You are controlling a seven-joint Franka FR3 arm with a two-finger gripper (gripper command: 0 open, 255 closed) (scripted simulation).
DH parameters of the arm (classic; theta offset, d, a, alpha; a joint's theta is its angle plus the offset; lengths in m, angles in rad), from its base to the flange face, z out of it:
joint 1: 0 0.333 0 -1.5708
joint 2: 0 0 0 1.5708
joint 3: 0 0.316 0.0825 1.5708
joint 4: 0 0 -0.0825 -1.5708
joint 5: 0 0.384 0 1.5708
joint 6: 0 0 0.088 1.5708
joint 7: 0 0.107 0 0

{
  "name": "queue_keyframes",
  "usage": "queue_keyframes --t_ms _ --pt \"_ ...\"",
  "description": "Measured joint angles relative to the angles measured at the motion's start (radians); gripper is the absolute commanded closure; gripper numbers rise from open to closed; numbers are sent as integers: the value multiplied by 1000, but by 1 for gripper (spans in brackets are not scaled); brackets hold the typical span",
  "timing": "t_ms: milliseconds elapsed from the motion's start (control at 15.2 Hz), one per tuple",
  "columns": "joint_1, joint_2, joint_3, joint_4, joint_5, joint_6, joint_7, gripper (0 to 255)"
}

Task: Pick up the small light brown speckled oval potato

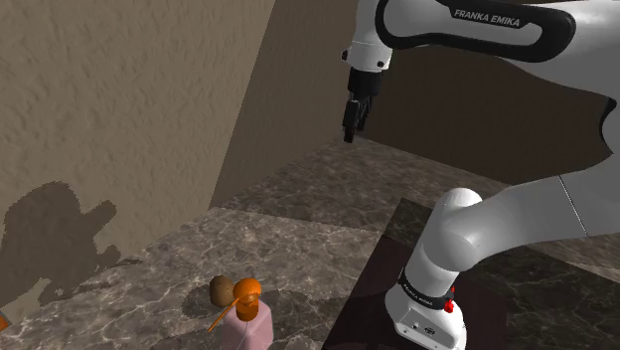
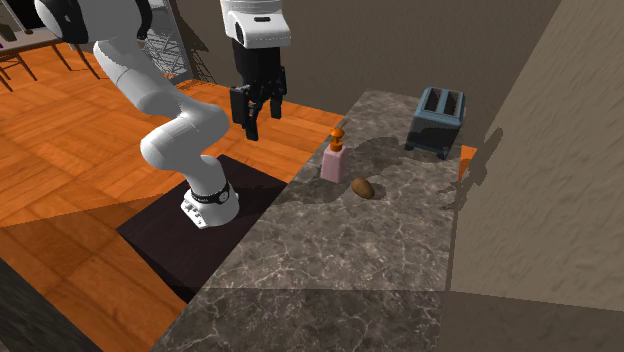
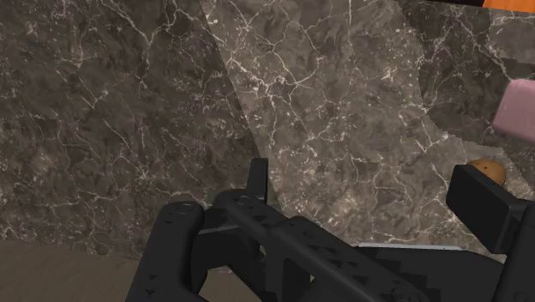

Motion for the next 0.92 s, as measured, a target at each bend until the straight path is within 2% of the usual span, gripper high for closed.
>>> queue_keyframes --t_ms 132,330,660,924 --pt "2 -3 8 -11 7 8 10 0" --pt "11 -5 42 -73 36 73 56 0" --pt "40 12 126 -194 106 221 161 0" --pt "60 69 196 -256 157 352 238 0"
